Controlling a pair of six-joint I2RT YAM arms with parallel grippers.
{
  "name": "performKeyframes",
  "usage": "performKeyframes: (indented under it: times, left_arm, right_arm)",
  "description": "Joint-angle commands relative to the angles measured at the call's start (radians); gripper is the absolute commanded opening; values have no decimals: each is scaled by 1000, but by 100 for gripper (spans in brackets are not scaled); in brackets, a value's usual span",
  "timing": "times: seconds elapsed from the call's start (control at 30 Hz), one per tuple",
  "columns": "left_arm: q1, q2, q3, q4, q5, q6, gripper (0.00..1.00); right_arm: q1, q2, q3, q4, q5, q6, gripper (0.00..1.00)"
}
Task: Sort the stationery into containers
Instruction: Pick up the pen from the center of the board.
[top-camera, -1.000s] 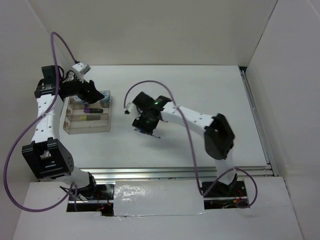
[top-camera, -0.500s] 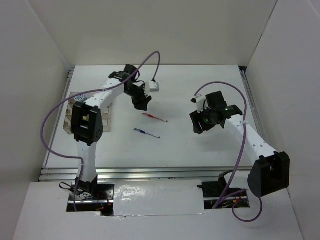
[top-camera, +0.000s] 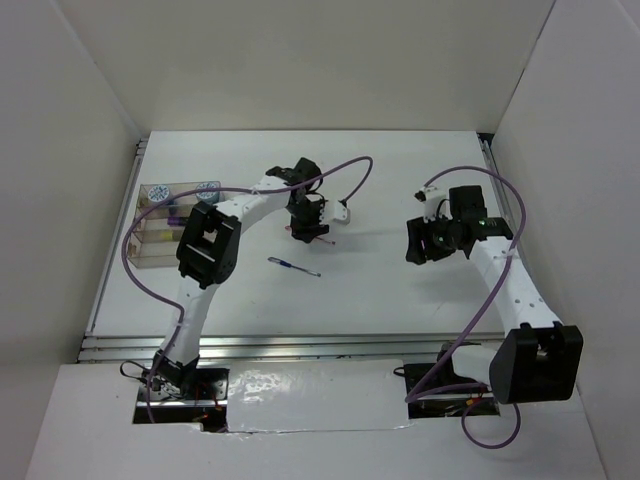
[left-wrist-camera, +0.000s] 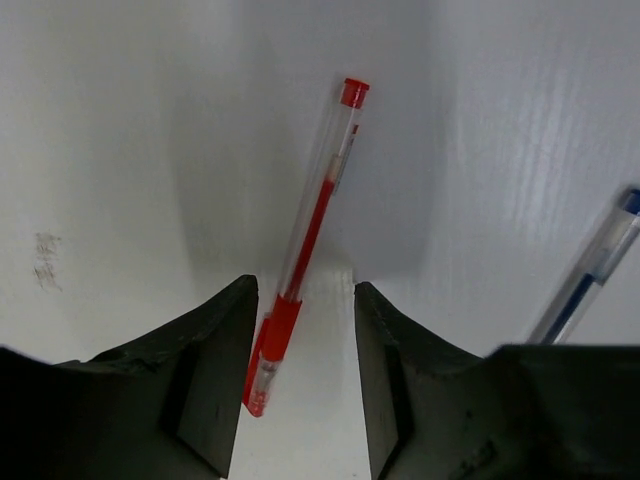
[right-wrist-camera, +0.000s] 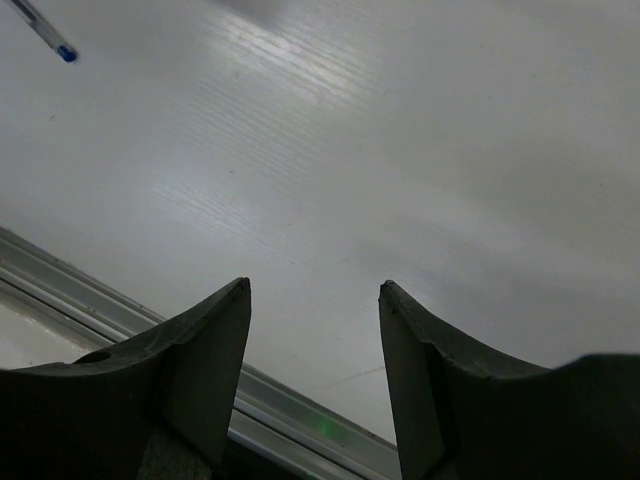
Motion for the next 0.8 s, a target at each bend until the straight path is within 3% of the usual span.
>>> performKeyframes:
  times: [0.0, 0.23, 0.4, 0.6, 0.77]
  left_arm:
    - [4, 44, 65, -15, 9, 60, 54]
    - [-19, 80, 67, -30, -16, 105, 46]
    - [-23, 69, 30, -99, -23, 146, 30]
    - [-11, -92, -113, -99, -52, 85, 3]
    - [117, -267, -101, -182, 65, 11, 0]
  right_arm:
    - [-12, -27, -17, 4, -36, -22, 61]
    - [-15, -27, -21, -7, -57, -34, 60]
    - [-48, -38, -15, -19, -53, -43, 60]
    - [-46, -38, 17, -42, -67, -37, 59]
    - [-28, -35, 20, -35, -77, -2, 59]
